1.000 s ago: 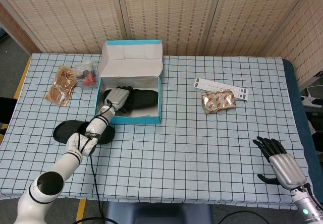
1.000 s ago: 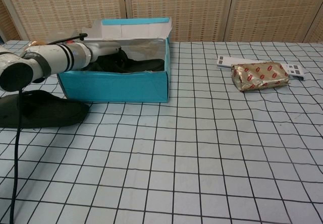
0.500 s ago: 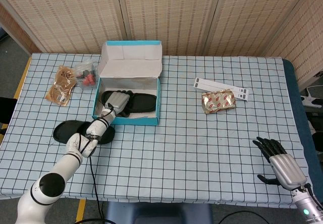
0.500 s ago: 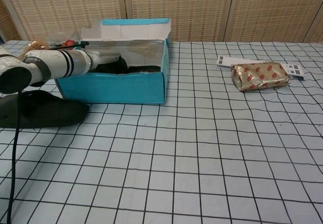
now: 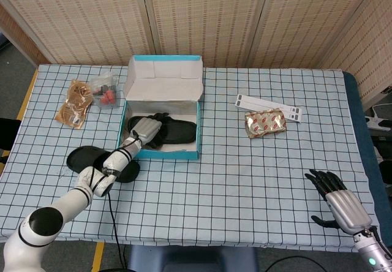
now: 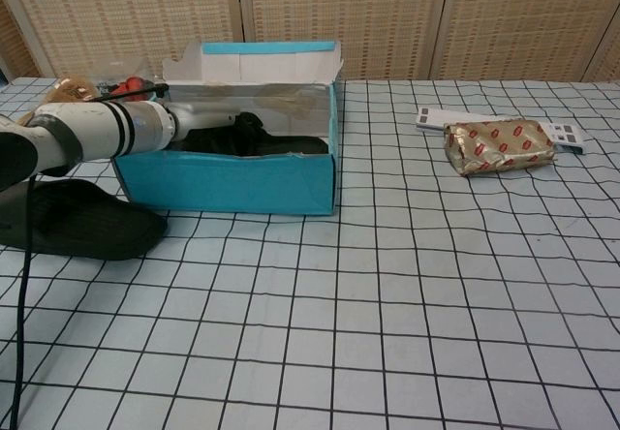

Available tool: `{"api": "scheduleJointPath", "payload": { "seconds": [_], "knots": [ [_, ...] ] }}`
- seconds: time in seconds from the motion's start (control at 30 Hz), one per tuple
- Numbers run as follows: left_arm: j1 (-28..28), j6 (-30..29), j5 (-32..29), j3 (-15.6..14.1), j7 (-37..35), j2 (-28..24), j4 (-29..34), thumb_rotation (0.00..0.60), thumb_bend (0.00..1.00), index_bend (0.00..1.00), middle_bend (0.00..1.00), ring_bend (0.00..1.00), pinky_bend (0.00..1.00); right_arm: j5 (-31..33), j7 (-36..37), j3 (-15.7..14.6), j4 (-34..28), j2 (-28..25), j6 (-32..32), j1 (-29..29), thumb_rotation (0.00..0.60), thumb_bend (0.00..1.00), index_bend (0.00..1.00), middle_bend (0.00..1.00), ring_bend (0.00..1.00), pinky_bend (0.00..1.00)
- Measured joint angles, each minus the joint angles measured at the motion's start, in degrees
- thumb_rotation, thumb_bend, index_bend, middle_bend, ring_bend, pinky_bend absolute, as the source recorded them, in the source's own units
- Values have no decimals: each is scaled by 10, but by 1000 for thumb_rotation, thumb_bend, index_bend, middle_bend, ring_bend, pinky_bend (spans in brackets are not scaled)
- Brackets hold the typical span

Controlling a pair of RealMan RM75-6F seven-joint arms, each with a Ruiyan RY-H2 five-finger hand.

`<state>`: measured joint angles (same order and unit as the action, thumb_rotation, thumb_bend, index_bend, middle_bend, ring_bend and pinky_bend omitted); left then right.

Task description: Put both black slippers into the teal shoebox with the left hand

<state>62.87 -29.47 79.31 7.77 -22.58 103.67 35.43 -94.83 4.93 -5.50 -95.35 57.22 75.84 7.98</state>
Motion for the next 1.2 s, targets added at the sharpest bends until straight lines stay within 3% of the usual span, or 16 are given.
{"api": "scheduleJointPath", "payload": {
  "seconds": [0.6,0.83,1.07,1.2],
  "knots": [
    [-37,-34,-80,35,126,-112,227,600,329,0,0,0,114,-18,10,-7,-1,-5,6,0,600,74,0,0,0,0],
    [-57,-100,-75,47,132,-139,269,600,339,0,0,0,54,-24,14,-10,-1,-6,10,-1,600,74,0,0,0,0],
    [-74,-122,-76,54,135,-175,316,600,338,0,0,0,49,-30,11,-13,-2,-5,7,1,600,74,0,0,0,0],
    [-94,-139,-67,47,128,-211,379,600,336,0,0,0,53,-33,14,-13,-2,-7,13,-1,600,74,0,0,0,0]
  ]
}}
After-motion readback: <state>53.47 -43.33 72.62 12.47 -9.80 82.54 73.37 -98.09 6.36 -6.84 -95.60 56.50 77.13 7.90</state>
